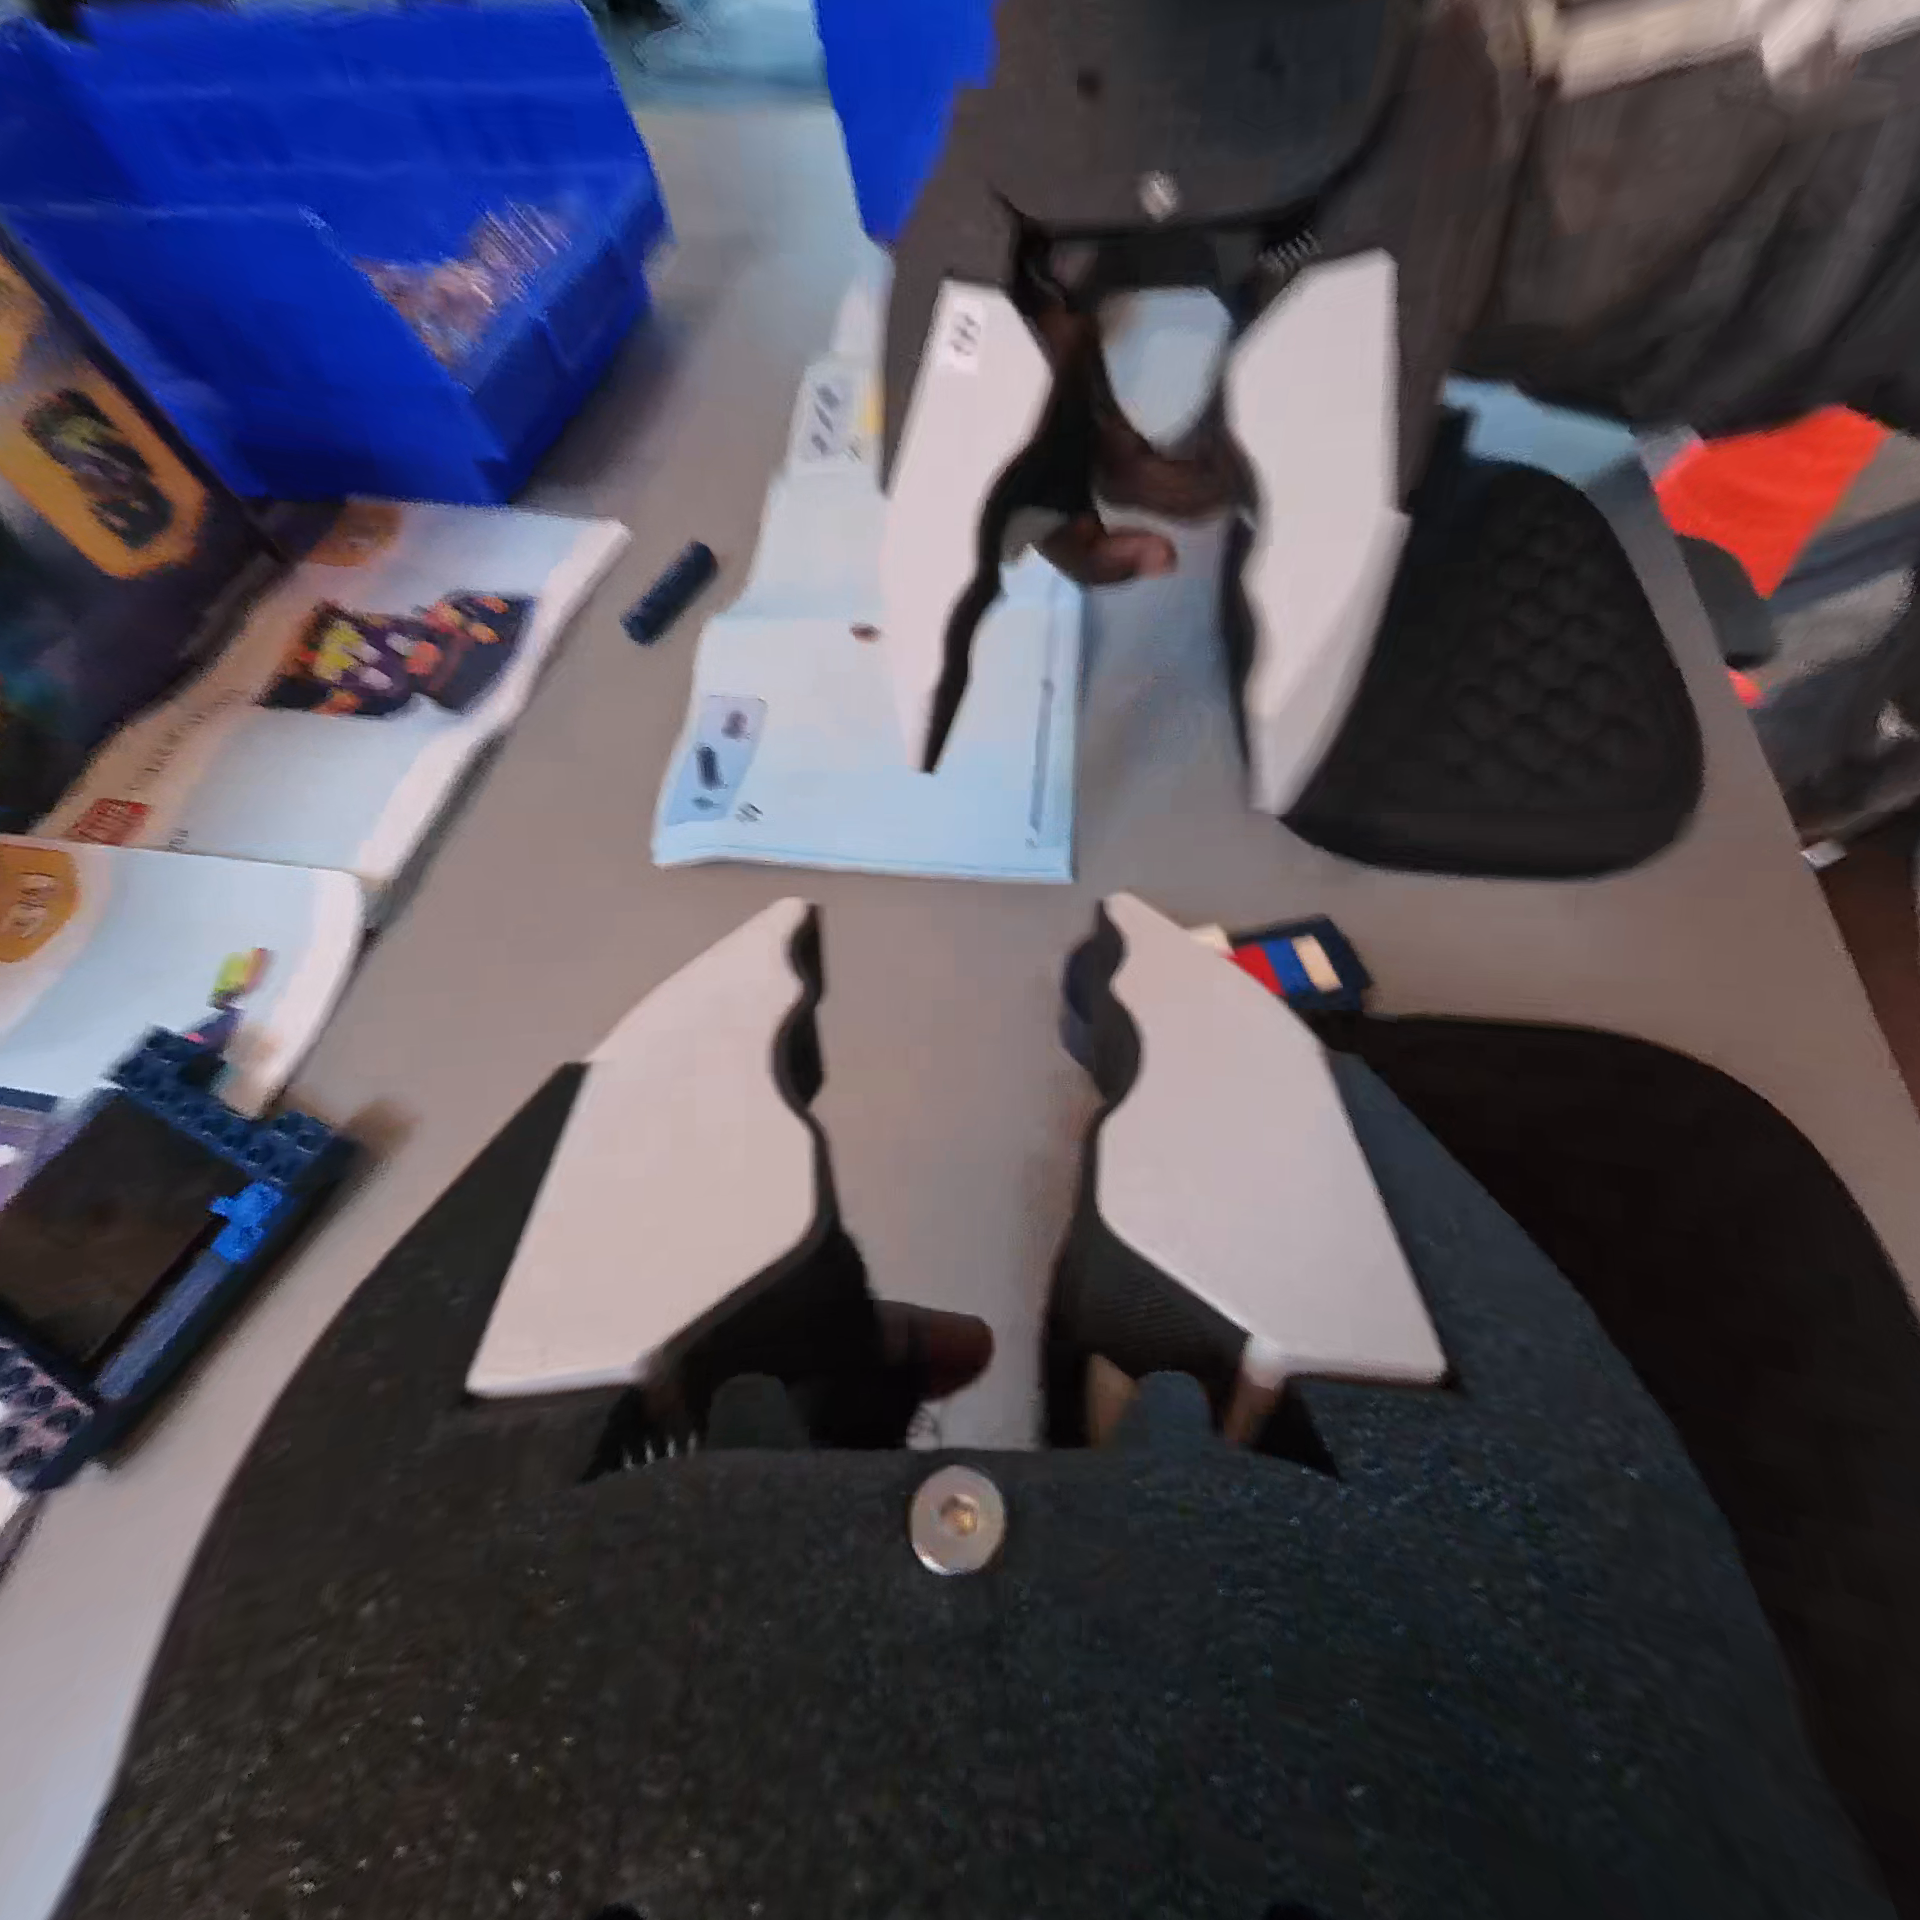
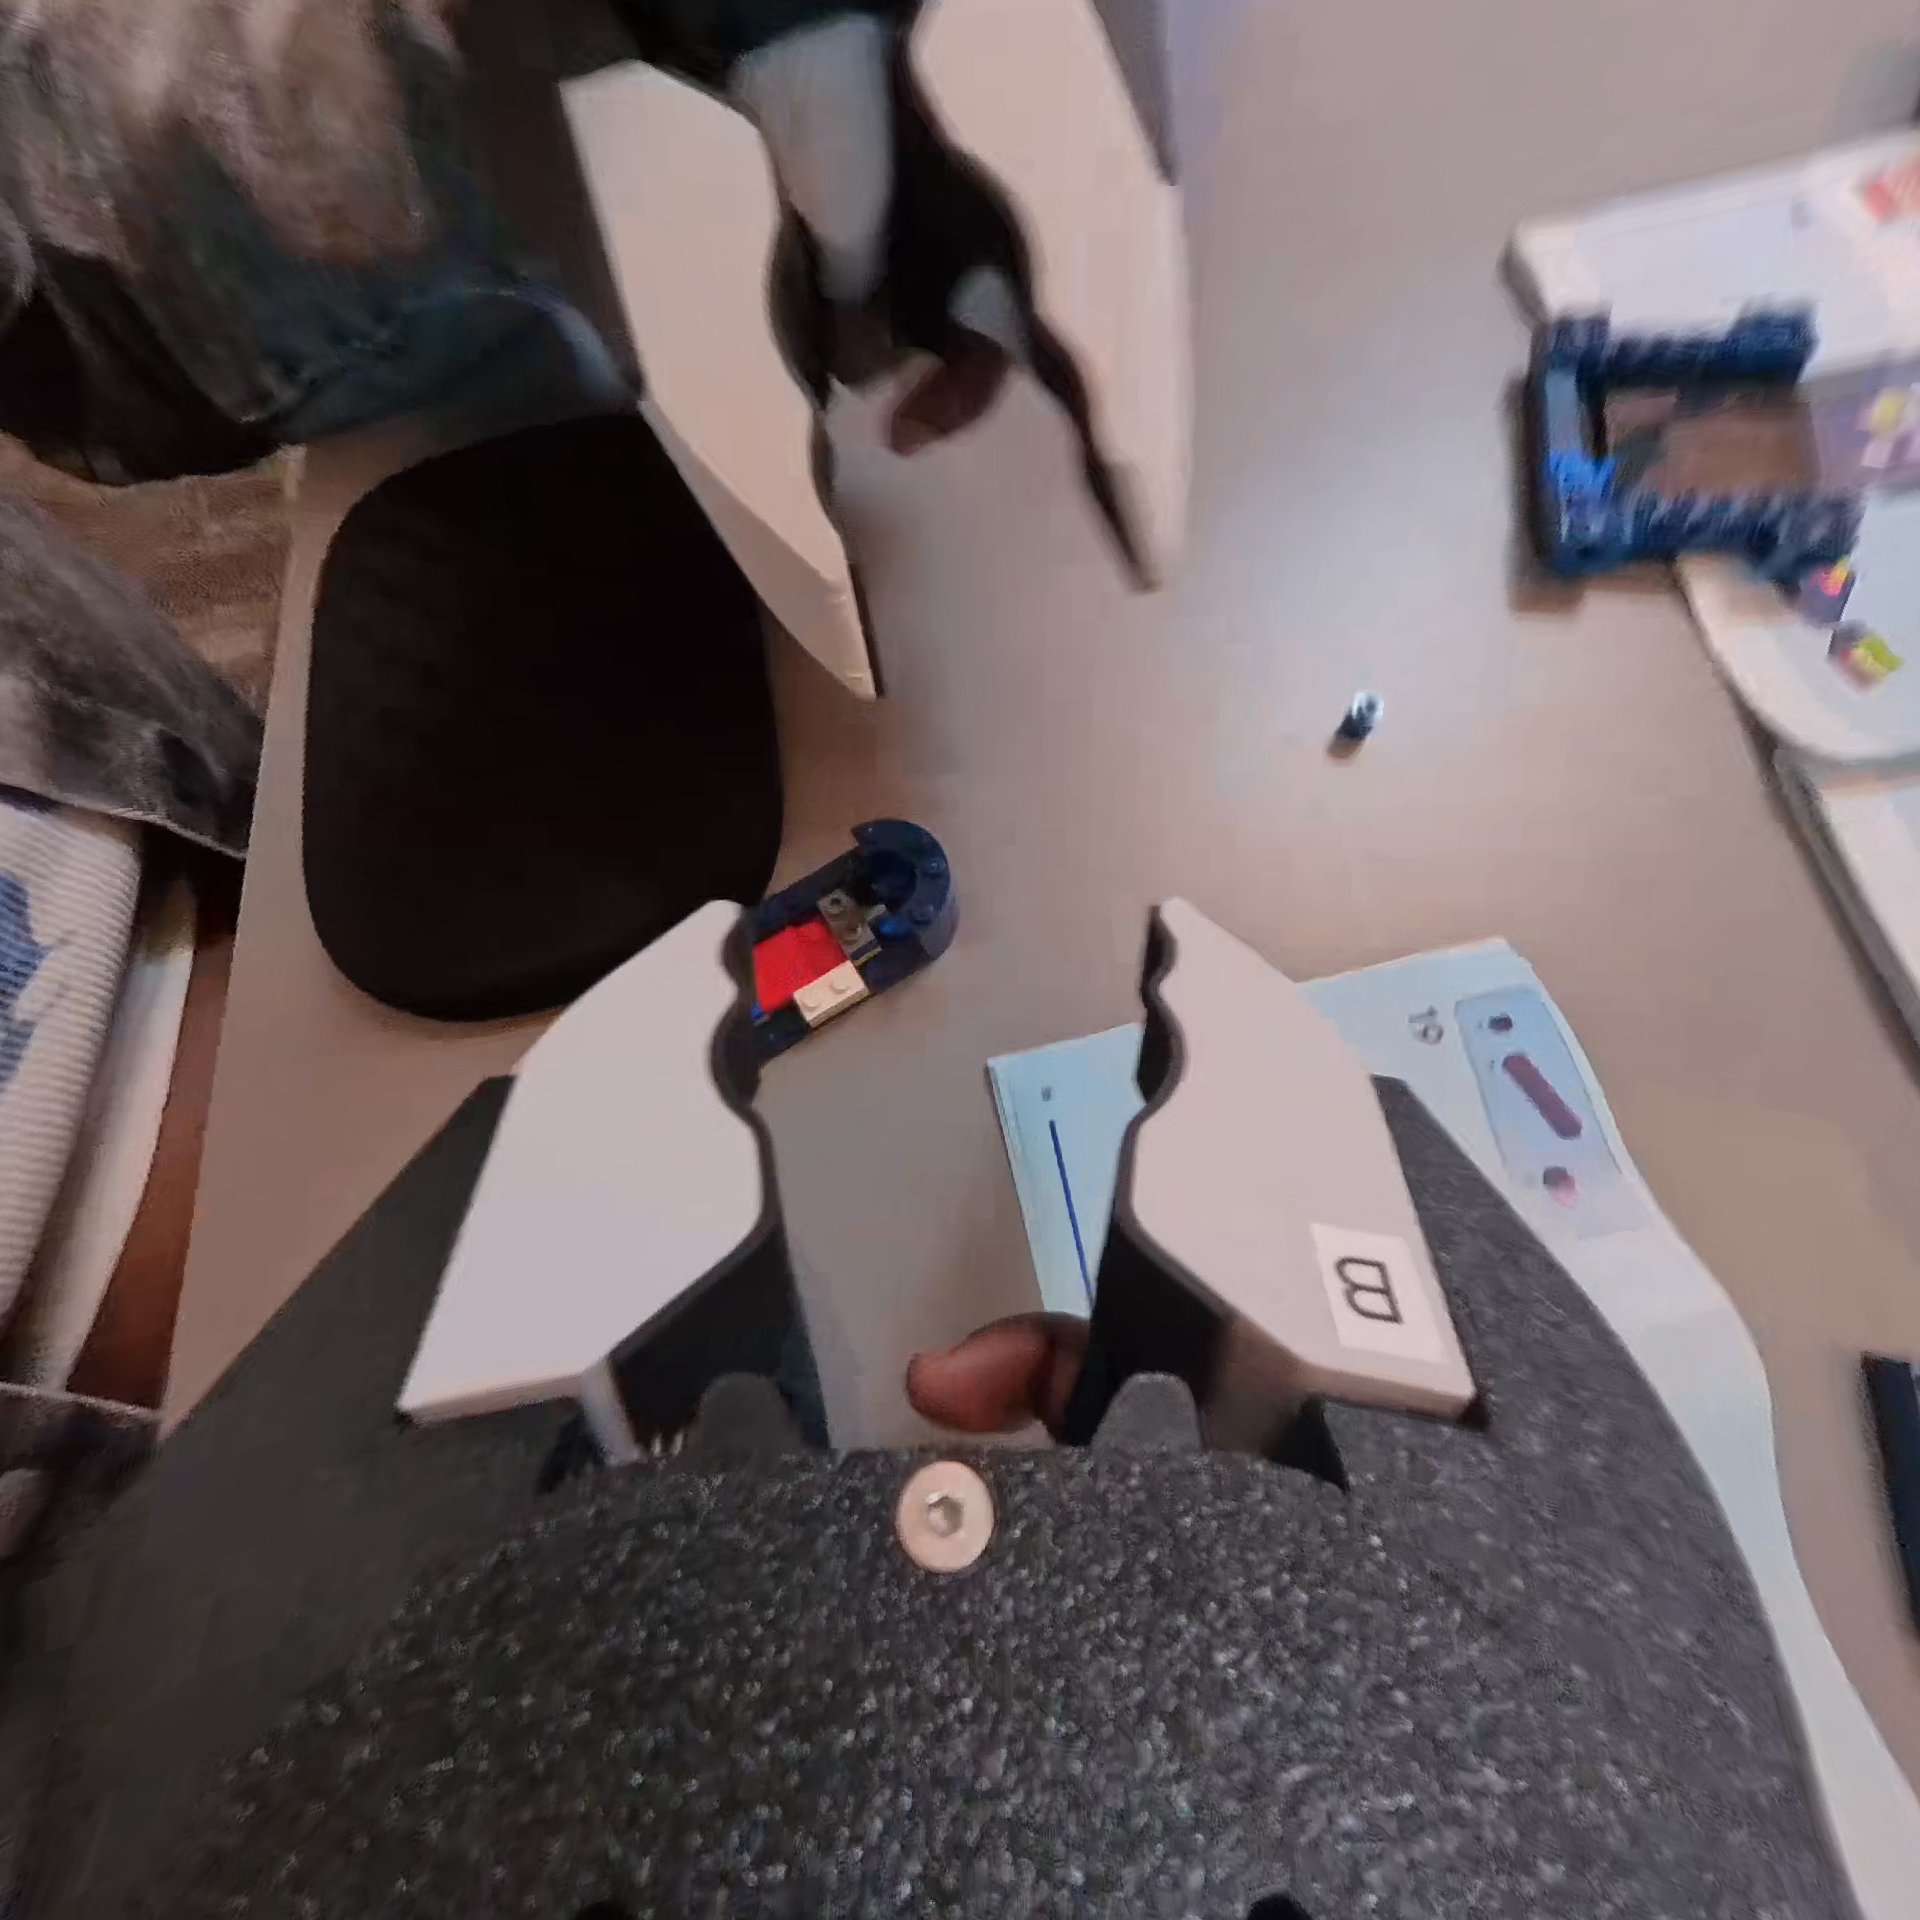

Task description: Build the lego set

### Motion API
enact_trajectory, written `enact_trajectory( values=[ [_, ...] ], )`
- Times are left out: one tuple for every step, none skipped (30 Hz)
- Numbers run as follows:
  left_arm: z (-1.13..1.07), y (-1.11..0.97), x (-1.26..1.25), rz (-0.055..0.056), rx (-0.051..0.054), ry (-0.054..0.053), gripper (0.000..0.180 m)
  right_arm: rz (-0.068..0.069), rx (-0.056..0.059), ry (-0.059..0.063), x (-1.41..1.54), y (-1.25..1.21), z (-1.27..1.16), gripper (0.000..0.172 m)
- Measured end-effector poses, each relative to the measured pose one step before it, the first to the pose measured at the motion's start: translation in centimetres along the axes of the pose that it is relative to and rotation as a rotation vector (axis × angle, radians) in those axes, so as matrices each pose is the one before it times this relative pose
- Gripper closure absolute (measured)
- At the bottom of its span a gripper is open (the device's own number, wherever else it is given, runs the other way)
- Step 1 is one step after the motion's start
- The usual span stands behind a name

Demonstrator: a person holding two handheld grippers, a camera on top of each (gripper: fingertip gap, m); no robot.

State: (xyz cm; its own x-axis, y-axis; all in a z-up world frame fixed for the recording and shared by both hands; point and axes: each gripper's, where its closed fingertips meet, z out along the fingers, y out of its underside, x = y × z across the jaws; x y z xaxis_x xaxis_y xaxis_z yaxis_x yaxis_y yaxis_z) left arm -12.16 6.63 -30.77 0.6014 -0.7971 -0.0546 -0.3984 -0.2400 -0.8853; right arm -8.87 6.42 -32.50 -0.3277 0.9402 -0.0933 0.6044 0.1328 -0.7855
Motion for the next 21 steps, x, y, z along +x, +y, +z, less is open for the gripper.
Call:
enact_trajectory(
  values=[
    [0.079,-0.793,-0.643,0.0176,0.0668,-0.0486,0.114,-0.0493,0.0843,-0.0011,-0.261,-0.488,-0.212,0.089],
    [-0.024,-0.892,-0.540,0.0206,0.0833,-0.0464,0.100,-0.0459,0.1102,0.0112,-0.080,-0.707,-0.276,0.081],
    [-0.106,-0.880,-0.494,0.0137,0.0894,-0.0425,0.091,-0.0263,0.1228,0.0367,0.356,-0.798,-0.358,0.076],
    [-0.171,-0.853,-0.604,0.0006,0.0887,-0.0465,0.082,-0.0027,0.1240,0.0519,0.684,-0.790,-0.437,0.072],
    [-0.176,-0.700,-0.607,-0.0061,0.0768,-0.0393,0.076,0.0086,0.1110,0.0481,0.736,-0.671,-0.535,0.069],
    [-0.187,-0.573,-0.469,-0.0083,0.0606,-0.0237,0.071,-0.0028,0.0771,0.0364,0.587,-0.757,-0.577,0.059],
    [-0.154,-0.456,-0.455,-0.0072,0.0500,-0.0202,0.064,-0.0217,0.0296,0.0330,0.537,-0.799,-0.568,0.053],
    [-0.145,-0.265,-0.562,-0.0031,0.0332,-0.0274,0.057,-0.0291,0.0301,0.0521,0.864,-0.826,-0.555,0.051],
    [-0.134,-0.090,-0.510,-0.0016,0.0186,-0.0250,0.049,-0.0129,0.0528,0.0560,0.960,-0.905,-0.500,0.047],
    [-0.086,0.005,-0.193,-0.0006,0.0123,-0.0064,0.041,0.0234,0.0613,0.0330,0.619,-0.958,-0.358,0.039],
    [-0.050,0.138,-0.291,-0.0047,0.0056,-0.0142,0.034,0.0429,0.0515,0.0222,0.450,-0.835,-0.204,0.028],
    [-0.029,0.116,-0.099,-0.0066,0.0076,-0.0038,0.034,0.0279,0.0405,0.0357,0.623,-0.715,-0.210,0.025],
    [-0.023,0.026,0.118,0.0016,0.0164,0.0078,0.034,0.0017,0.0355,0.0241,0.391,-0.683,-0.229,0.025],
    [-0.007,-0.014,0.244,0.0104,0.0130,0.0104,0.034,-0.0165,0.0268,0.0245,0.352,-0.649,-0.243,0.024],
    [0.042,0.082,0.380,0.0175,-0.0004,0.0185,0.034,-0.0317,0.0231,0.0251,0.340,-0.636,-0.222,0.024],
    [0.066,0.147,0.443,0.0185,-0.0109,0.0230,0.034,-0.0375,0.0138,0.0259,0.414,-0.603,-0.248,0.025],
    [0.048,0.045,0.322,0.0148,-0.0061,0.0161,0.034,-0.0363,0.0141,0.0262,0.495,-0.673,-0.313,0.024],
    [0.015,-0.062,0.178,0.0051,0.0027,0.0064,0.034,-0.0302,0.0162,0.0325,0.716,-0.745,-0.365,0.024],
    [0.004,-0.066,0.099,-0.0002,0.0050,0.0054,0.034,-0.0228,0.0172,0.0369,0.895,-0.754,-0.419,0.024],
    [-0.055,-0.093,0.035,0.0084,0.0097,0.0040,0.042,-0.0188,0.0207,0.0406,1.035,-0.721,-0.489,0.027],
    [-0.300,-0.171,0.231,0.0259,0.0170,0.0127,0.064,-0.0267,0.0221,0.0516,1.243,-0.615,-0.666,0.055]
  ],
)
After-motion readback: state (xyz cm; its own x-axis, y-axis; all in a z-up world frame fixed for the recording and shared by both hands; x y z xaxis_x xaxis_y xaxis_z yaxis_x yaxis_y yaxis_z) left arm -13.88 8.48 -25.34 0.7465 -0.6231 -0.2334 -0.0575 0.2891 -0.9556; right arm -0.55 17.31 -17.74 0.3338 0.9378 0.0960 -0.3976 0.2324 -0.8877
